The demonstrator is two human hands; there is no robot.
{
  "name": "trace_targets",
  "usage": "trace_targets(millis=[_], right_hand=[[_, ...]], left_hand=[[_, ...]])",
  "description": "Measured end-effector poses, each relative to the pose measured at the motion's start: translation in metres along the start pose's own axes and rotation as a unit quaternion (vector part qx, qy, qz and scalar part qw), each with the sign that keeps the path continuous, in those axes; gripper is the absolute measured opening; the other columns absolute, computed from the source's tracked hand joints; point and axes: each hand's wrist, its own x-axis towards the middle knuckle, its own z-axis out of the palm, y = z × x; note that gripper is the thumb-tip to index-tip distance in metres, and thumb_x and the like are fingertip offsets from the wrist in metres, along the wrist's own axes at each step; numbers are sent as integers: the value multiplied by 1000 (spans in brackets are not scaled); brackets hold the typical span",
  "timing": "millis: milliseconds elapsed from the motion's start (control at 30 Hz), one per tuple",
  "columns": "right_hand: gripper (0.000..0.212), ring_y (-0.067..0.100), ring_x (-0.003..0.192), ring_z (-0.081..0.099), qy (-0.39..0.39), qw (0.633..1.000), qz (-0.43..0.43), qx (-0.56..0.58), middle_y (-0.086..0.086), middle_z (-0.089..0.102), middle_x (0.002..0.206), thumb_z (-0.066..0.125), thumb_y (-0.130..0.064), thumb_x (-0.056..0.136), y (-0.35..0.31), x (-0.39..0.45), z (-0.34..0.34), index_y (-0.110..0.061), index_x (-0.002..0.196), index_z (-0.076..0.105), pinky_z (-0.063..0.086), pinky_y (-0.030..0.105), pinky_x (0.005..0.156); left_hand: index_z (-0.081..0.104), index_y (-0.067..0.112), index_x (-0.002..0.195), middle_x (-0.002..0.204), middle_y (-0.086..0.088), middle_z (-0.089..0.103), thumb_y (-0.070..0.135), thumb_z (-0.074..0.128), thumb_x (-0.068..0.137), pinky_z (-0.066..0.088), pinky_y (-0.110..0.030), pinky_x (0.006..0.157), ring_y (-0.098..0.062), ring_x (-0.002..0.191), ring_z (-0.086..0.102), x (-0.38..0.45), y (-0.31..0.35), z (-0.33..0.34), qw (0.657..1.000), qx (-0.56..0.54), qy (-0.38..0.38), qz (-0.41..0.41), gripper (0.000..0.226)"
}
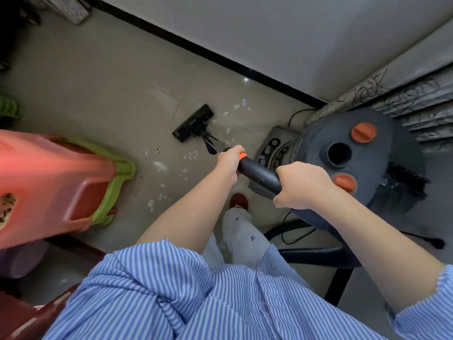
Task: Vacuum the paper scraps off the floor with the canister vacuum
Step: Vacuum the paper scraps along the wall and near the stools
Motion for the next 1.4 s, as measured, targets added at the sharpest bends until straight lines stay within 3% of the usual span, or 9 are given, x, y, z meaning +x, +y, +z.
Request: trace_targets(millis=[133,267,333,467,633,800,900,1233,1400], right_hand=[[21,19,67,46,-2,1000,8,29,-4,40,65,60,-29,79,3,-11,5,-16,90,48,24,22,44],[19,14,57,42,-13,998,20,54,-3,42,65,60,-28,78,2,-20,6,-16,85,47,25,22,45],[19,12,54,40,-11,998,20,59,-3,43,65,60,-27,77,4,-23,7,-16,85,47,26,22,44],[22,10,53,39,-15,998,23,57,-2,42,65,61,-28,77,11,-30,7,-15,79,44,25,22,43],[32,11,52,37,-16,998,29,48,-2,41,63,59,-26,79,23,-36,2,-18,62,32,25,22,43],[33,11,52,38,-34,997,21,70,-2,41,64,61,-26,77,29,-52,4,-19,63,32,25,23,43],[32,12,51,38,-22,997,14,70,-1,41,62,61,-23,76,36,-58,-3,-17,62,34,26,23,43],[22,12,53,37,44,988,18,145,-1,40,64,56,-21,80,51,-36,8,-15,69,39,25,23,44],[17,11,53,35,43,973,52,223,-2,39,64,57,-22,81,52,-16,20,-14,79,42,25,24,44]], left_hand=[[49,7,124,75,-4,49,13,54,91,42,-23,56,-13,64,48,-3,-7,4,1000,21,-4,7,34],[50,10,94,72,-5,49,12,53,91,41,-23,55,-14,61,48,-9,-12,7,999,33,-2,3,5],[51,10,86,71,-5,49,13,53,91,41,-23,56,-14,61,47,-11,-14,9,999,42,-3,-1,6],[48,10,102,74,-5,50,16,54,91,42,-24,58,-14,63,48,-11,-20,16,999,51,2,-1,14],[52,7,91,73,-6,51,14,54,90,43,-24,57,-16,63,49,-17,-18,31,999,46,-12,6,7],[50,8,106,76,-6,52,14,55,90,44,-26,61,-16,64,50,-27,-27,35,998,60,-10,3,18],[52,7,92,73,-6,51,12,55,89,43,-25,59,-16,63,50,-32,-23,36,998,53,-11,14,6],[49,8,86,71,-6,49,11,54,89,42,-25,58,-16,62,49,-16,4,53,993,104,-10,61,7],[49,7,107,76,-5,50,11,55,90,42,-23,53,-15,63,49,-5,13,74,980,183,-4,75,18]])
